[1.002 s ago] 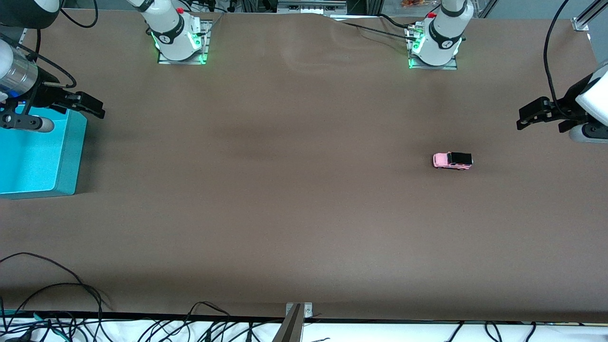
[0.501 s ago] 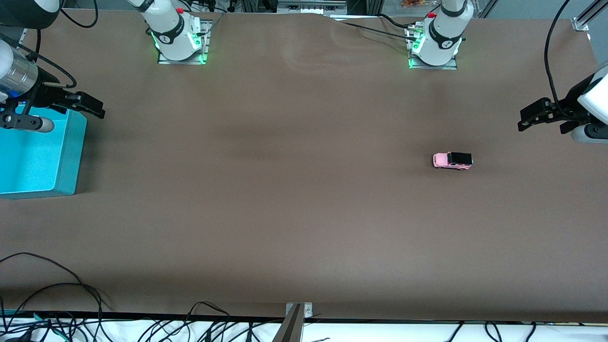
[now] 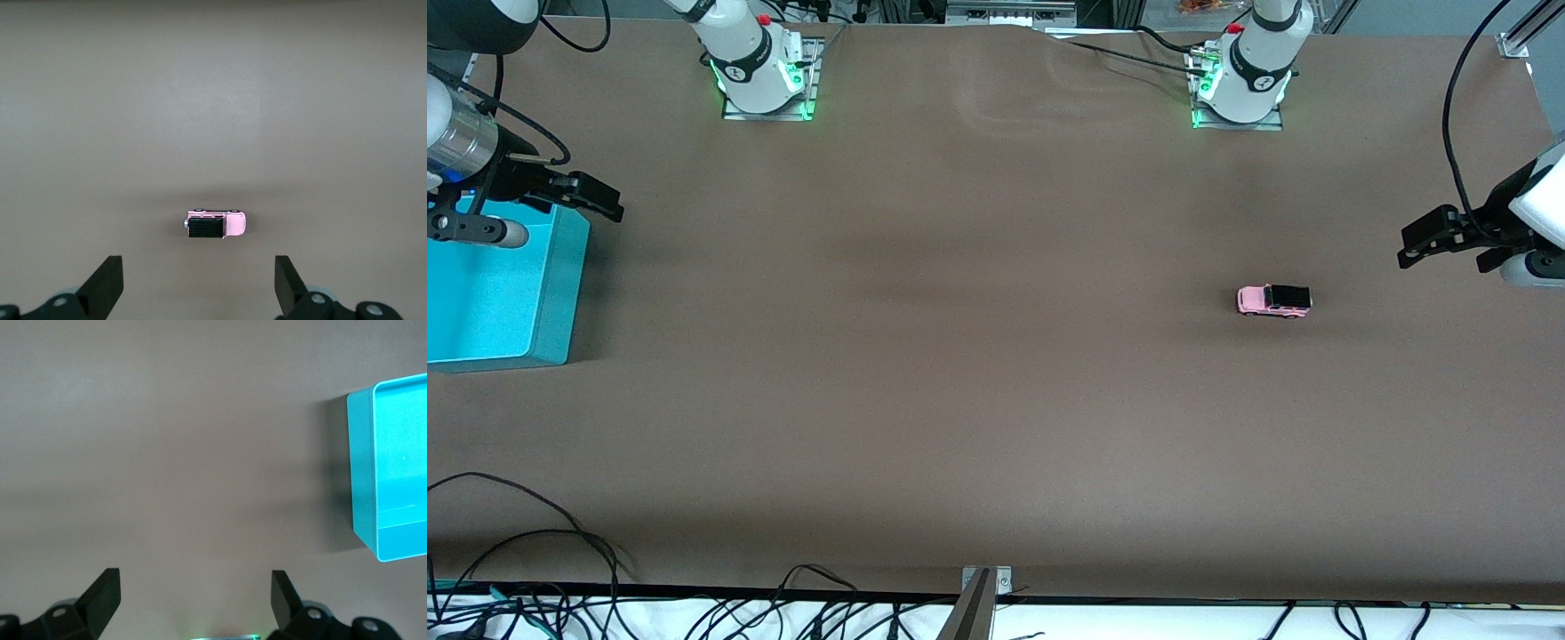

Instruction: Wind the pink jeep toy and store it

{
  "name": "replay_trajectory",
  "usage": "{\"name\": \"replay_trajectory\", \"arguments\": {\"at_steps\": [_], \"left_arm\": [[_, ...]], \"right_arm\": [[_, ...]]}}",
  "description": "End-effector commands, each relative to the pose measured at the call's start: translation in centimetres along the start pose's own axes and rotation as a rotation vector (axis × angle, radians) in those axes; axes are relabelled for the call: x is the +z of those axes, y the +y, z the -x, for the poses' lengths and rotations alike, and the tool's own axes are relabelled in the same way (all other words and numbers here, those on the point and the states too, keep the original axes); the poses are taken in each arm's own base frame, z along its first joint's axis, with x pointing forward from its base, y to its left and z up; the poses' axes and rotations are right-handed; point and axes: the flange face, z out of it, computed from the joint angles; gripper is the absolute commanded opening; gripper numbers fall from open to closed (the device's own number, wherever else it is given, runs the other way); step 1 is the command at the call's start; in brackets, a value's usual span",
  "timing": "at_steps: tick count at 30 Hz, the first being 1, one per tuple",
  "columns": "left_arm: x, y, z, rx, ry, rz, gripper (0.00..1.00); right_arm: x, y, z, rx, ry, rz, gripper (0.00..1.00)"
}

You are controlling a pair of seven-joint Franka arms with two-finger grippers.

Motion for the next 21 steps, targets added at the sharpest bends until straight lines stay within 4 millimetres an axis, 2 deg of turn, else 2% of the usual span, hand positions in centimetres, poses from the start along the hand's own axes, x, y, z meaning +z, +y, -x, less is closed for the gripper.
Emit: {"name": "replay_trajectory", "arguments": {"at_steps": [1,21], "left_arm": [[0.1,-0.4,0.2,-0.007,0.004,-0.01,0.99],[1.1,-0.5,-0.3,0.0,0.022,-0.006,1.0]], "right_arm": [[-0.6,-0.1,-0.2,0.004,-0.003,0.005,1.0],[-0.3,-0.1,-0.3,0.005,-0.01,0.009,1.0]]}}
